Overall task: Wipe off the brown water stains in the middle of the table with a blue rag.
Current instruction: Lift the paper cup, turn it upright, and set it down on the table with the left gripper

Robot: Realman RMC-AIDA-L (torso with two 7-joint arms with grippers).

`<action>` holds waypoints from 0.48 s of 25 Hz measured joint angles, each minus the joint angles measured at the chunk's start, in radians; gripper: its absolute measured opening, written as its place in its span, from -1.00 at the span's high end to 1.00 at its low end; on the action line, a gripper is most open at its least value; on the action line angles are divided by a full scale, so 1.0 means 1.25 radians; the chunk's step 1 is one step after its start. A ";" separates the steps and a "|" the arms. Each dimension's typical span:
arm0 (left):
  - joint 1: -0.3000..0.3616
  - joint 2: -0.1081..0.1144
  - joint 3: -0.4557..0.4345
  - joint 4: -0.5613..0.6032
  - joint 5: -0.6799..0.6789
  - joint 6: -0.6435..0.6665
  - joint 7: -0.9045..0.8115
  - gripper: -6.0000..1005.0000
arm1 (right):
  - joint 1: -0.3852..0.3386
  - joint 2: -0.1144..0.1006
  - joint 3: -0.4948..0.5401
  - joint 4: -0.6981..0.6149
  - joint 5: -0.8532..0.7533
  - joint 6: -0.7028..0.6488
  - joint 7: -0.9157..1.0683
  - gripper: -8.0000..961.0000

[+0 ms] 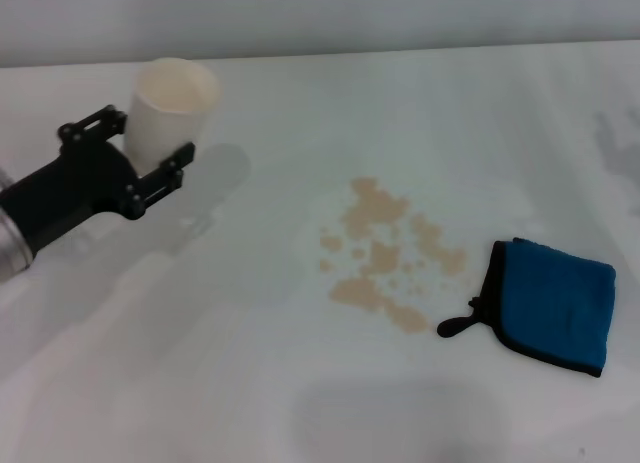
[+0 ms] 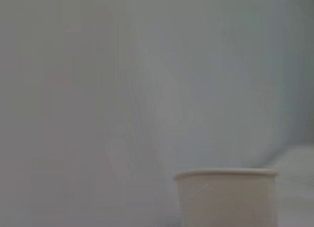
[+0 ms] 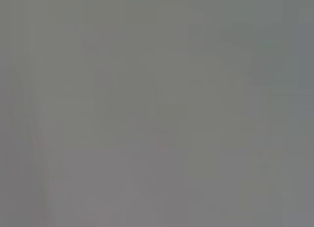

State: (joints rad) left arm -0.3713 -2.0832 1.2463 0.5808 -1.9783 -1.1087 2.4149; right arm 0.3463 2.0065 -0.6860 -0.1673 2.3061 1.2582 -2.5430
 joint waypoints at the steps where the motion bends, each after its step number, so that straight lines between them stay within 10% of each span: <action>1: 0.005 0.000 0.012 -0.033 -0.064 -0.014 0.035 -0.27 | -0.005 -0.001 -0.011 -0.020 -0.013 -0.001 -0.002 0.00; 12: 0.002 -0.009 0.125 -0.297 -0.385 -0.095 0.203 -0.26 | -0.041 -0.004 -0.021 -0.160 -0.125 0.040 0.008 0.00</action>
State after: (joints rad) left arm -0.3683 -2.0946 1.4031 0.2099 -2.4595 -1.2273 2.6686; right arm 0.2956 2.0018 -0.7128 -0.3676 2.1500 1.3085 -2.5332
